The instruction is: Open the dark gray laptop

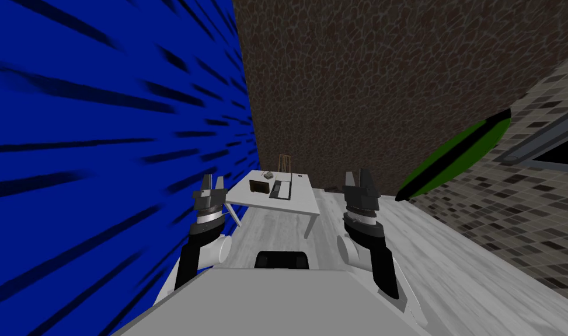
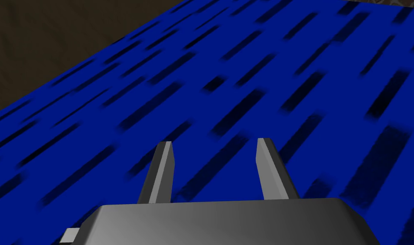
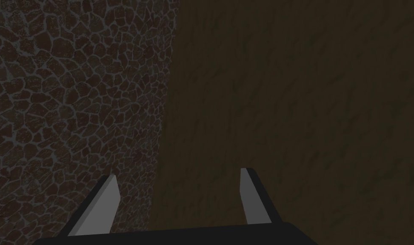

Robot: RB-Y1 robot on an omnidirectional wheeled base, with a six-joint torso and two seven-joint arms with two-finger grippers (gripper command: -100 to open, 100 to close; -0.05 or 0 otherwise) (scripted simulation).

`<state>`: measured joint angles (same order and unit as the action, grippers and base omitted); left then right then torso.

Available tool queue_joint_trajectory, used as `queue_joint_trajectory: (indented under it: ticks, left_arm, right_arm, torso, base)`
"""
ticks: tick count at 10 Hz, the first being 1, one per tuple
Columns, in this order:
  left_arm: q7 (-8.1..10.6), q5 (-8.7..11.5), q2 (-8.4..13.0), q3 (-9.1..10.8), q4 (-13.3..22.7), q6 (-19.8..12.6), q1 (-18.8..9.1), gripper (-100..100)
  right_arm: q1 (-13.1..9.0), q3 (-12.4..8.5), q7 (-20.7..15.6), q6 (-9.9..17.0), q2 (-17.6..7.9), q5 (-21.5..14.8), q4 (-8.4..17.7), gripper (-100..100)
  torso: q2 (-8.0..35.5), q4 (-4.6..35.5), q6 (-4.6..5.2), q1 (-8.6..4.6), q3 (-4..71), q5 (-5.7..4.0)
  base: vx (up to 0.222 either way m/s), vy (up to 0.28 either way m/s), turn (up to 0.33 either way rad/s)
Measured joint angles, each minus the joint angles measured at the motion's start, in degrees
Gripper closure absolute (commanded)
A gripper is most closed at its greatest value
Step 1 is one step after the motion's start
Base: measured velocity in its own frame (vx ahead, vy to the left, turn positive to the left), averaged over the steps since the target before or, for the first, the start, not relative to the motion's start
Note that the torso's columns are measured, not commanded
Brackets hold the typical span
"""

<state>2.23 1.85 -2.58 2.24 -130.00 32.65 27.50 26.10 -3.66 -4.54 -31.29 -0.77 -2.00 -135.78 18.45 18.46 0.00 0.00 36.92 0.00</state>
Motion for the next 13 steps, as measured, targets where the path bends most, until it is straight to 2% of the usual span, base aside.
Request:
queue_joint_trajectory:
  ticks: [4,5,6,10,13]
  left_arm:
    - [0.00,0.00,0.00,0.00,0.00,0.00,0.00,0]
    - [0.00,0.00,0.00,0.00,0.00,0.00,0.00,-100]
    - [-0.06,-0.07,1.36,0.07,0.11,-0.28,-0.12,-100]
    - [-0.73,-0.78,7.69,0.56,1.04,-3.19,-1.16,-100]
    - [-1.76,-1.76,10.35,0.86,1.60,-7.19,-2.40,-100]
  right_arm:
    - [0.00,0.00,0.00,0.00,0.00,0.00,0.00,0]
    - [0.00,0.00,0.00,0.00,0.00,0.00,0.00,0]
    - [0.01,0.00,0.00,0.00,0.00,0.00,0.02,0]
    - [0.01,0.01,0.00,0.00,0.01,0.00,0.02,0]
    - [0.01,0.01,0.00,0.00,0.01,0.00,0.02,0]
  torso:
    - [16.93,16.92,0.00,0.00,33.81,0.00]
    - [21.16,21.14,0.00,0.00,42.27,0.00]
    - [23.07,23.03,0.00,-0.05,46.23,-0.01]
    - [23.79,23.82,0.00,-0.06,47.67,-0.02]
    - [23.82,23.82,0.00,-0.04,47.66,-0.01]
  base:
    - [0.000,0.000,0.000]
    - [0.014,-0.022,-0.003]
    - [0.015,-0.046,-0.003]
    - [0.028,-0.081,-0.003]
    - [0.046,-0.117,-0.006]
